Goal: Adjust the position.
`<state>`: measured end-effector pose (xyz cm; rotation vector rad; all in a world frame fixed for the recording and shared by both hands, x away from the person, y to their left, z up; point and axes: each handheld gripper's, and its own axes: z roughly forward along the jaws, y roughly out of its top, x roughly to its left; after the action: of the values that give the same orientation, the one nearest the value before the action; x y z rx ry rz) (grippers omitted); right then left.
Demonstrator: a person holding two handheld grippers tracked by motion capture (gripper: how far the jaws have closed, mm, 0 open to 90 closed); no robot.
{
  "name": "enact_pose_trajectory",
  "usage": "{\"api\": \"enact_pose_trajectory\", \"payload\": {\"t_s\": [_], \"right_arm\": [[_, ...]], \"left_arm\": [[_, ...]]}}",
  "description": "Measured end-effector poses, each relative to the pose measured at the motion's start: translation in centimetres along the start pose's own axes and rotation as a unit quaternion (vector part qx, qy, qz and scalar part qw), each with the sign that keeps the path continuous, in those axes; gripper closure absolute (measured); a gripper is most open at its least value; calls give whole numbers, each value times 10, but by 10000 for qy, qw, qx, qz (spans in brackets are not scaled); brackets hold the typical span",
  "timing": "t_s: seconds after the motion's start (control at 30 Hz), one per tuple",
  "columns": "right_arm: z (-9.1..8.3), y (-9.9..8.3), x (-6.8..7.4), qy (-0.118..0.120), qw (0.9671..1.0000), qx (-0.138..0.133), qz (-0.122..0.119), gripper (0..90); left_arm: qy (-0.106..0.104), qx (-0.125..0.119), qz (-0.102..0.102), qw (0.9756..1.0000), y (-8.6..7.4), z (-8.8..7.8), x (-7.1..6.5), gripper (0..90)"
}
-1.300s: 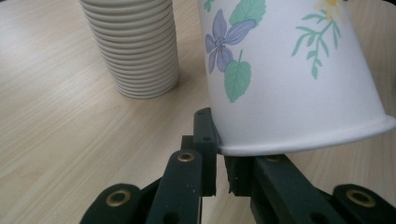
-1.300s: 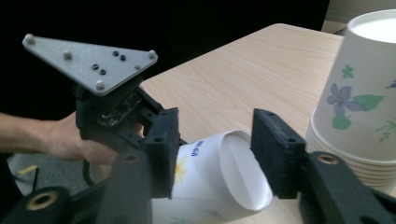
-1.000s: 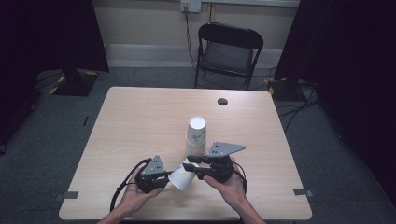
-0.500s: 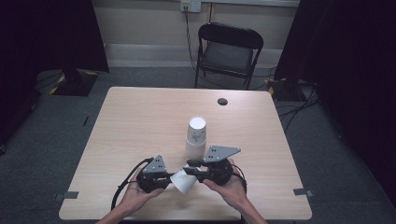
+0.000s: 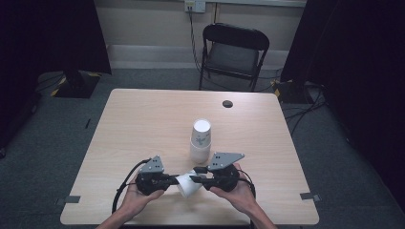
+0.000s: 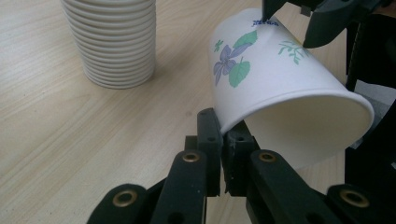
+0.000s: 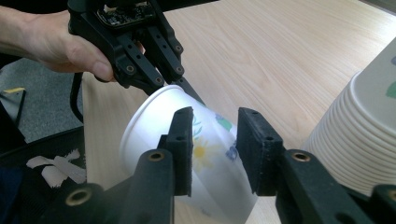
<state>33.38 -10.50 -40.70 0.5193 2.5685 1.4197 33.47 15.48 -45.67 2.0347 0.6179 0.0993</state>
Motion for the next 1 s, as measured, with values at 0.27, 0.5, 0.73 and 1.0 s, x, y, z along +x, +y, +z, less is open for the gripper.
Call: {"api": "enact_pose_trajectory", "payload": {"t_s": [0.27,0.5,0.73,1.0], "right_arm": [[2,-2,0,62,9999,44,-104,564],[4,-6,4,120,9990,184,-379,402],[11,-7,9,121,9977,341,-573,264],[19,-9,17,-23,9942,601,-893,221]], "left_arm": [[-37,-198,-200,9996,-1,-5,5,880],[-109,-328,-346,9988,-1,-8,7,885],[-67,-426,-435,9981,0,-10,7,887],[-43,-474,-529,9975,-1,-10,7,886]]}}
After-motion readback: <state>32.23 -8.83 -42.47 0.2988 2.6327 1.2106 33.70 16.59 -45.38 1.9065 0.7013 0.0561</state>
